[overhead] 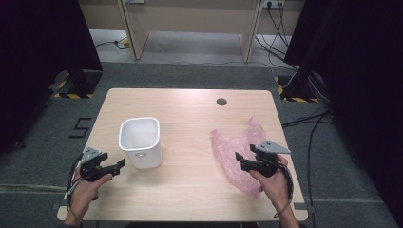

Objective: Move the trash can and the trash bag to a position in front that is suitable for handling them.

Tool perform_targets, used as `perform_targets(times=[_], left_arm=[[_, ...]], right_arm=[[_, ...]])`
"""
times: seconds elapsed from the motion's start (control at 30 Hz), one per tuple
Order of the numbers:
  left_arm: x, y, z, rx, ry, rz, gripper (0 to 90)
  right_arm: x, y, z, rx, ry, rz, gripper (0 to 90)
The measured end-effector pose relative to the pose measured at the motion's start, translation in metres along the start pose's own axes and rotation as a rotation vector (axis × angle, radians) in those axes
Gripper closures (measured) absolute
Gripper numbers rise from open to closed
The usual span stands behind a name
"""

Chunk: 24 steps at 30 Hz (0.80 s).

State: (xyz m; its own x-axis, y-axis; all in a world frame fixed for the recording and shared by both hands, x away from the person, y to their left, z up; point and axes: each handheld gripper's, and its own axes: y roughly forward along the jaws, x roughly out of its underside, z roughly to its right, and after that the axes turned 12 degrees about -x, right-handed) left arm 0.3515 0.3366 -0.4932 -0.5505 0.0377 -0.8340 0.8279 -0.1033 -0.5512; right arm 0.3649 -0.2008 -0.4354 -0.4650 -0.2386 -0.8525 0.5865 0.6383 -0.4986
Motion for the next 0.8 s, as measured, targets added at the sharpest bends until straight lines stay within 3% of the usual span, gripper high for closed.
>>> perform_targets(times=[0.1,0.17,0.3,0.6,0.8], left_arm=[[-0.008,0.008,-0.004,-0.015,-0.01,0.009,17.6],[-0.014,0.019,-0.005,0.009,-0.046,0.019,17.7],[-0.018,0.031,-0.005,0.005,-0.07,0.024,17.8],[-0.023,0.038,0.008,0.012,-0.025,0.018,19.7],[-0.027,0.044,0.019,0.05,-0.019,0.02,19.7]], right_arm=[[-0.006,0.015,-0.008,-0.029,-0.012,-0.001,32.4],[-0.01,0.031,-0.014,-0.05,-0.029,-0.011,32.1],[-0.012,0.048,-0.019,-0.078,-0.054,-0.037,31.9],[-0.011,0.06,-0.015,-0.074,-0.06,-0.066,31.5],[-0.01,0.064,-0.013,-0.076,-0.06,-0.074,31.4]])
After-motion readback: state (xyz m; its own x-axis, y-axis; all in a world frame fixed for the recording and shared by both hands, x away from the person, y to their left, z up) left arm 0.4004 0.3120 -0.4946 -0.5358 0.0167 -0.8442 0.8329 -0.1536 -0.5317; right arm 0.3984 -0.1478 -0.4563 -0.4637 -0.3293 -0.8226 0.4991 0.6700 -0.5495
